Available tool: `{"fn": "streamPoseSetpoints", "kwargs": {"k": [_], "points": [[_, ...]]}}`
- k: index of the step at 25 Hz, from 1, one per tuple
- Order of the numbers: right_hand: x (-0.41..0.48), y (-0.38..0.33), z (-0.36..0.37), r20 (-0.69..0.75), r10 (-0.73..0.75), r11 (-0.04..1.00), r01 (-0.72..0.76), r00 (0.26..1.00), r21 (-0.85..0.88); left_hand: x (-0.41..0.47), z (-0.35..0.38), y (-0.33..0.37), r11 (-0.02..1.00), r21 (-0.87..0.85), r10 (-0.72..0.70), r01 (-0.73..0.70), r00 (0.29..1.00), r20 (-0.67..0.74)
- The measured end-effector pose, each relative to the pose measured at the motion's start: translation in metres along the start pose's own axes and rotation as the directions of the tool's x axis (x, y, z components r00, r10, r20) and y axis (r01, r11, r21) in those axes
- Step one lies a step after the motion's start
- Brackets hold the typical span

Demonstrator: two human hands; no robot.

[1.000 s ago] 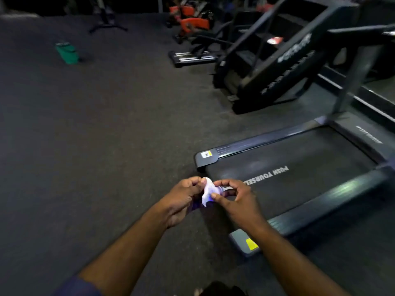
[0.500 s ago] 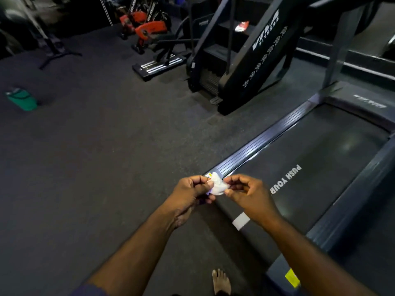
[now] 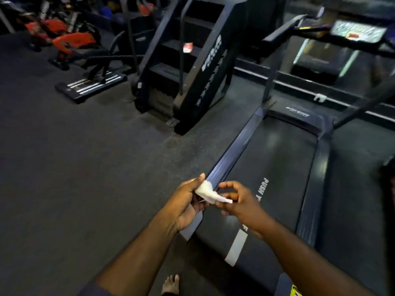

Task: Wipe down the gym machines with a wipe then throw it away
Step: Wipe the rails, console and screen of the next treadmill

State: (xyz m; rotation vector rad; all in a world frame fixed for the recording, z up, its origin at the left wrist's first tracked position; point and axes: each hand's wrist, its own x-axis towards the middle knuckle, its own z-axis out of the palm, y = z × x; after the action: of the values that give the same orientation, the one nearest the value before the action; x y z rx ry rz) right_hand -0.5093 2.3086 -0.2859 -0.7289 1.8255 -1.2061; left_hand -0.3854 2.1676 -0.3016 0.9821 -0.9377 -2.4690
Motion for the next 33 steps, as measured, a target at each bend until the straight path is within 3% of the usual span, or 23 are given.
{"fn": "streamPoseSetpoints", "kwargs": {"k": [3, 8, 12, 17, 19, 21, 23, 26, 33], "points": [[0.008, -0.03, 0.007, -0.163, 0.09, 0.951, -0.036, 0.983, 0.307, 0.028, 0.009, 0.042, 0.999, 0.035, -0.017, 0.013, 0.993, 0.12], [-0.004, -0.06, -0.006, -0.263, 0.052, 0.859, 0.092, 0.963, 0.504, 0.063, 0.047, 0.072, 0.98, 0.169, 0.055, -0.103, 0.962, 0.268], [0.007, -0.068, -0.03, -0.552, 0.087, 0.85, 0.228, 0.829, 0.475, 0.089, 0.081, 0.08, 0.946, 0.286, 0.031, -0.15, 0.923, 0.383], [0.02, -0.07, -0.068, -0.644, 0.061, 0.838, 0.312, 0.762, 0.448, 0.117, 0.13, 0.086, 0.886, 0.404, 0.034, -0.226, 0.902, 0.431], [0.026, -0.07, -0.089, -0.668, 0.048, 0.814, 0.358, 0.742, 0.457, 0.134, 0.152, 0.081, 0.797, 0.471, 0.152, -0.378, 0.881, 0.448], [0.037, -0.067, -0.116, -0.693, 0.063, 0.797, 0.381, 0.718, 0.468, 0.153, 0.175, 0.076, 0.591, 0.558, 0.338, -0.582, 0.807, 0.484], [0.054, -0.057, -0.152, -0.716, 0.097, 0.783, 0.391, 0.692, 0.484, 0.173, 0.204, 0.068, 0.488, 0.553, 0.308, -0.675, 0.726, 0.615], [0.086, -0.042, -0.202, -0.724, 0.119, 0.776, 0.391, 0.679, 0.494, 0.202, 0.244, 0.052, 0.509, 0.575, 0.106, -0.641, 0.709, 0.697], [0.146, -0.054, -0.371, -0.707, 0.179, 0.781, 0.338, 0.684, 0.525, 0.295, 0.406, 0.039, 0.675, 0.645, -0.044, -0.358, 0.853, 0.52]]}}
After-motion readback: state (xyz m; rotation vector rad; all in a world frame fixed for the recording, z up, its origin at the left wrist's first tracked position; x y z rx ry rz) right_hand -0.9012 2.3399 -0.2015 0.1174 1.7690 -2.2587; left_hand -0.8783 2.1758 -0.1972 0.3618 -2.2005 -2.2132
